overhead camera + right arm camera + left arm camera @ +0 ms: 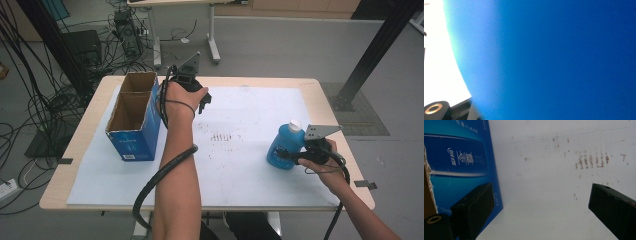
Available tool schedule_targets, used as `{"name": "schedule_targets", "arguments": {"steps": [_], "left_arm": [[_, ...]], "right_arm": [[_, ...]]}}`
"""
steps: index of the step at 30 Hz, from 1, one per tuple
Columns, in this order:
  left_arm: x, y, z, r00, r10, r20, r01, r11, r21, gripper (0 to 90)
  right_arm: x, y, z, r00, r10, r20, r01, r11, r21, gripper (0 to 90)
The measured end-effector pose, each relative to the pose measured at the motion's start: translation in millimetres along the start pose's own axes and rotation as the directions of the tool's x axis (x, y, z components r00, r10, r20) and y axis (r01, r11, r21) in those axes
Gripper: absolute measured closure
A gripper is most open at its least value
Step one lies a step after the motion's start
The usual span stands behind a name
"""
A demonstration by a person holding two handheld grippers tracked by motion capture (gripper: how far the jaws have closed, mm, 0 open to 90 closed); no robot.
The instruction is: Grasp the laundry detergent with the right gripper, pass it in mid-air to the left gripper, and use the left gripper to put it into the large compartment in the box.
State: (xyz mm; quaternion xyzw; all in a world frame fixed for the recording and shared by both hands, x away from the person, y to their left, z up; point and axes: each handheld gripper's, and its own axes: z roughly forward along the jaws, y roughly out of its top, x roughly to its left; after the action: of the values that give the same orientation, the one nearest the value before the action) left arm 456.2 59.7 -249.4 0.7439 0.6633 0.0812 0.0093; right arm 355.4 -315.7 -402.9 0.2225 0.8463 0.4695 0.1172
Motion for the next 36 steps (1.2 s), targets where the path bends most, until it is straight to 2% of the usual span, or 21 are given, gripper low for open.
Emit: {"name": "schedule_targets", "arguments": {"steps": [36], "left_arm": [[0.3,-0.5,-2.6,1.0000,-0.006,0.002,0.006,1.0000,-0.006,7.0]], "right_arm": [[0.1,-0.5,0.0,1.0000,-0.001,0.001,0.001,1.000,-0.004,44.8]]}}
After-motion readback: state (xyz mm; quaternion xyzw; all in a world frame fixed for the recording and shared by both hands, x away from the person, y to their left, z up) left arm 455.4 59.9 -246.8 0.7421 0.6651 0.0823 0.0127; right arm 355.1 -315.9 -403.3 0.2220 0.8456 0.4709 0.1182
